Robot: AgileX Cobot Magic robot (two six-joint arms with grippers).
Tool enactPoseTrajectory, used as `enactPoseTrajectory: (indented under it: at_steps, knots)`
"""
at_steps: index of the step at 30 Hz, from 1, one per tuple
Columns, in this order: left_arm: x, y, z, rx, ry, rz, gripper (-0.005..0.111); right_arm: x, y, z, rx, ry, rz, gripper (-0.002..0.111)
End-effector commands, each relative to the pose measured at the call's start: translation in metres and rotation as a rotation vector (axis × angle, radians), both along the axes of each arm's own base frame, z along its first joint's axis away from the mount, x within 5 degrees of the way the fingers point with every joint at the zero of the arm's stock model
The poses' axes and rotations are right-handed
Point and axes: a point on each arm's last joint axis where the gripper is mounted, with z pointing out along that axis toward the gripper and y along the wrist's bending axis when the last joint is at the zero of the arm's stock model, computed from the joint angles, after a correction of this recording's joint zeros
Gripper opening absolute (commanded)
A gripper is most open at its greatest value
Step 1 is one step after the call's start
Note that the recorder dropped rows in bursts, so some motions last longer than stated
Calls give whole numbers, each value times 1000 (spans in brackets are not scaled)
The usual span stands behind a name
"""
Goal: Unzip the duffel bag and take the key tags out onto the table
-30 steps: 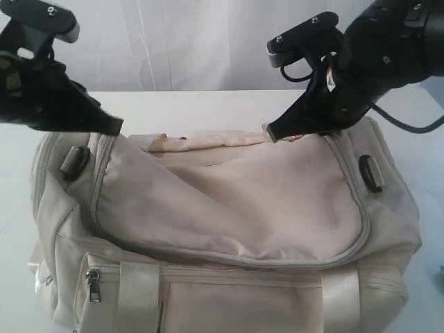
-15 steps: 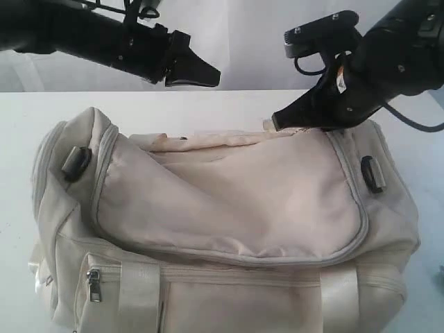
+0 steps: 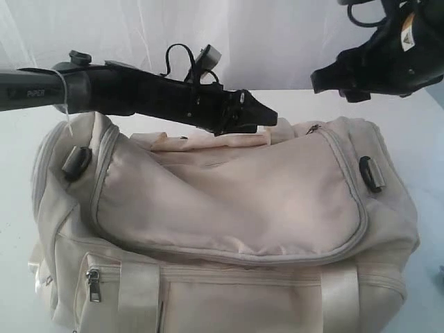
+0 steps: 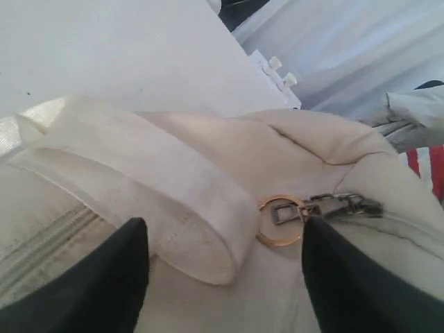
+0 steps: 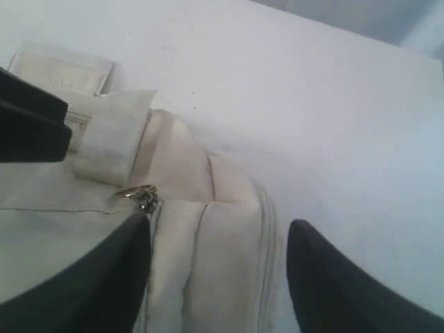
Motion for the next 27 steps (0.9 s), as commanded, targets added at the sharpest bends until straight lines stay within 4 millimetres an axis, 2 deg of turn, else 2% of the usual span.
enactPoseTrajectory:
  at_steps: [1,5,9,11,15,20,27]
  knots:
    - [3,-9,-8,-27,39,-8,67,-11,-11,16,21,-48,-15,55]
    - [2,-29,-5,-46,11,-50,66,-15,-14,22,33,-66,-15,55]
    - [5,-41,-11,-16,29,-51,53,-15,-14,22,33,-66,-16,55]
    - [7,-42,-8,-15,23,-39,41,-15,-14,22,33,-66,-16,55]
    - [11,-39,10,-40,-19,-37,2,-15,-14,22,33,-66,-16,54]
    - [2,-34,46,-56,-105,-117,0,-15,-14,22,33,-66,-16,49]
    - [-17,-26,100,-103,-197,-174,0,-13,-9,20,61,-82,12,49]
